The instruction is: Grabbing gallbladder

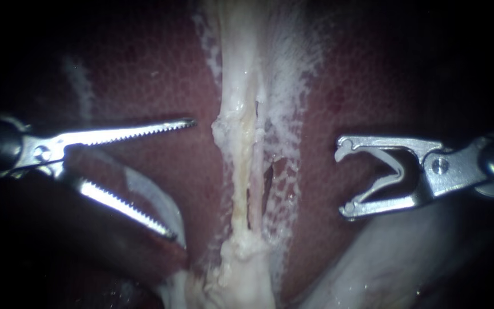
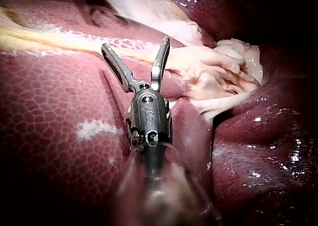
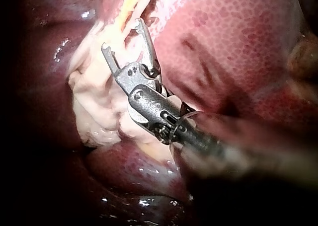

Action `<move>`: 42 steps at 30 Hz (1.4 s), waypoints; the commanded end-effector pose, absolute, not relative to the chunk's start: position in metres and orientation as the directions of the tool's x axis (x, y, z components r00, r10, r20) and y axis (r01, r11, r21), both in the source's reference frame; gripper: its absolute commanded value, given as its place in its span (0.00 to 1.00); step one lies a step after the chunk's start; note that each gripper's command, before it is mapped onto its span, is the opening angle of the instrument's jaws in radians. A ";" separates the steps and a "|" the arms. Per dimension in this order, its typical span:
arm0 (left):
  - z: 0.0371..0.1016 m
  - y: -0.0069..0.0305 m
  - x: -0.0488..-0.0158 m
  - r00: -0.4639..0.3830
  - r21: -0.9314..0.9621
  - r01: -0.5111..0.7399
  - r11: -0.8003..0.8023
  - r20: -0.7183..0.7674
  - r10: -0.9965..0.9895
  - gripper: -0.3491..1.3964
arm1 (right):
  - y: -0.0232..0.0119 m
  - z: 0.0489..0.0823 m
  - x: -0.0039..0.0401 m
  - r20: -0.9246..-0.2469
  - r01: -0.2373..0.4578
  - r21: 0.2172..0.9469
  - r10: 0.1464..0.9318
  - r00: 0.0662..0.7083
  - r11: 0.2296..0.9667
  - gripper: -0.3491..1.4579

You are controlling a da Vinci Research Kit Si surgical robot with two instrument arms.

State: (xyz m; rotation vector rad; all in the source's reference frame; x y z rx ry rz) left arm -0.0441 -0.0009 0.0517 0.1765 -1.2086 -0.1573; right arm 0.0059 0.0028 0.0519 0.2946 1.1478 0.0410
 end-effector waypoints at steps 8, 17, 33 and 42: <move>0.0513 -0.0004 -0.0439 0.353 0.213 0.053 0.976 0.910 -0.218 0.89 | 0.0027 0.0518 0.0059 -0.892 0.118 0.251 0.182 0.414 0.961 0.52; 0.0517 -0.0001 -0.0437 0.355 0.301 0.149 0.942 0.873 -0.335 0.82 | 0.0027 0.0518 0.0059 -0.892 0.118 0.251 0.182 0.414 0.961 0.52; 0.0537 0.0008 -0.0471 0.316 0.455 0.245 0.856 0.798 -0.514 0.70 | 0.0027 0.0518 0.0060 -0.892 0.118 0.251 0.182 0.414 0.961 0.52; 0.0552 0.0015 -0.0476 0.316 0.476 0.258 0.841 0.781 -0.539 0.64 | 0.0028 0.0518 0.0061 -0.892 0.118 0.251 0.182 0.415 0.961 0.52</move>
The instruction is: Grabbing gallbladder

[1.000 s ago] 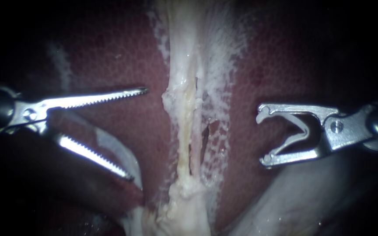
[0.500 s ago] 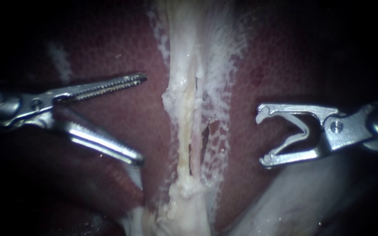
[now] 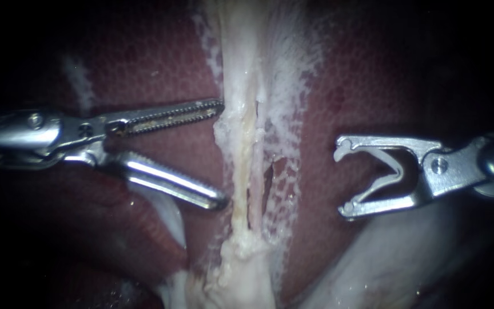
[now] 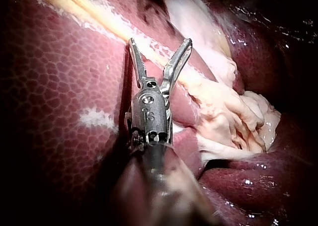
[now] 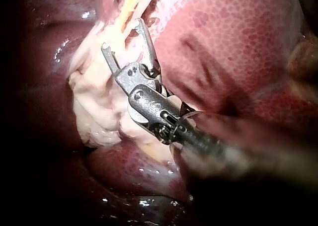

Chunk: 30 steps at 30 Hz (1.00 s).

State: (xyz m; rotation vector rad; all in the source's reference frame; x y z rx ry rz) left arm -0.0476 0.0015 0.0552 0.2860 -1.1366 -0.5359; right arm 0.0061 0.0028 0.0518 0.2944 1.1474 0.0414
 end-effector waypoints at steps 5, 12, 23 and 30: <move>0.0563 0.0021 -0.0475 0.319 0.491 0.262 0.831 0.769 -0.554 0.60 | 0.0028 0.0518 0.0061 -0.892 0.118 0.251 0.182 0.415 0.961 0.52; 0.0575 0.0028 -0.0472 0.322 0.517 0.287 0.807 0.741 -0.589 0.29 | 0.0028 0.0518 0.0061 -0.892 0.117 0.251 0.182 0.415 0.961 0.52; 0.0589 0.0035 -0.0462 0.343 0.525 0.316 0.790 0.714 -0.611 0.00 | 0.0028 0.0518 0.0061 -0.891 0.117 0.251 0.183 0.415 0.961 0.52; 0.0589 0.0035 -0.0460 0.345 0.526 0.326 0.785 0.707 -0.617 0.00 | 0.0028 0.0518 0.0061 -0.891 0.117 0.251 0.183 0.415 0.961 0.52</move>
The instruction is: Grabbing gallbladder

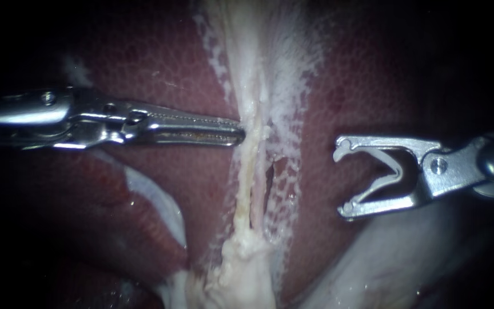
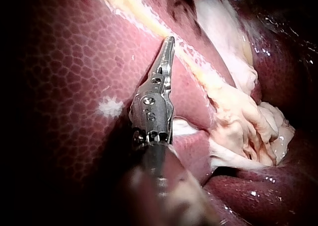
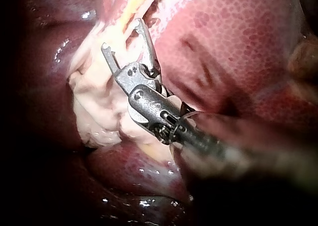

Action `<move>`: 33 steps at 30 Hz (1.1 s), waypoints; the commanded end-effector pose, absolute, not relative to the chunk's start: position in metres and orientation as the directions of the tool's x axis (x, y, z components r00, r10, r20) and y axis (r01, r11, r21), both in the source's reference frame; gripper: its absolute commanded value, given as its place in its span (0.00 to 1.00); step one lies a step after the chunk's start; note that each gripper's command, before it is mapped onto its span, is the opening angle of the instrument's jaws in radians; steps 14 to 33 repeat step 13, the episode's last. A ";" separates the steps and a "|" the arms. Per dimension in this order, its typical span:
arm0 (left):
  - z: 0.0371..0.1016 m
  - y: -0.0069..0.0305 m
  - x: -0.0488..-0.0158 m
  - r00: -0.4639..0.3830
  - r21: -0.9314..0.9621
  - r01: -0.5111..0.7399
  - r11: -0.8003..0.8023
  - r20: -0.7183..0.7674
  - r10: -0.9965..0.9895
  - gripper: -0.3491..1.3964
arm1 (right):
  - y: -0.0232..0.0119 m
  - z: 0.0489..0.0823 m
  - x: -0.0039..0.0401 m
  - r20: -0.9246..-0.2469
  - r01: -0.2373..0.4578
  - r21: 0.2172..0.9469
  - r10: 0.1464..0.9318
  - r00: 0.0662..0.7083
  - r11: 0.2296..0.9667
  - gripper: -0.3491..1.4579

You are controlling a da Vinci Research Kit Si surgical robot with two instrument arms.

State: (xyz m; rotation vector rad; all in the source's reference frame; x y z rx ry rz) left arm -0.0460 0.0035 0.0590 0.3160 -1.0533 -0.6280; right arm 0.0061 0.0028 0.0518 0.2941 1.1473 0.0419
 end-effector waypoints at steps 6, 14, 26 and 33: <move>0.0589 0.0035 -0.0459 0.345 0.526 0.326 0.785 0.707 -0.617 0.00 | 0.0028 0.0518 0.0061 -0.891 0.117 0.251 0.183 0.415 0.961 0.52; 0.0589 0.0035 -0.0458 0.345 0.526 0.327 0.785 0.707 -0.617 0.00 | 0.0028 0.0518 0.0062 -0.891 0.117 0.251 0.183 0.415 0.961 0.52; 0.0589 0.0035 -0.0458 0.345 0.526 0.327 0.785 0.707 -0.617 0.00 | 0.0028 0.0518 0.0062 -0.891 0.117 0.251 0.183 0.415 0.961 0.52; 0.0589 0.0035 -0.0458 0.345 0.526 0.327 0.785 0.707 -0.617 0.00 | 0.0028 0.0518 0.0062 -0.891 0.117 0.251 0.183 0.415 0.961 0.52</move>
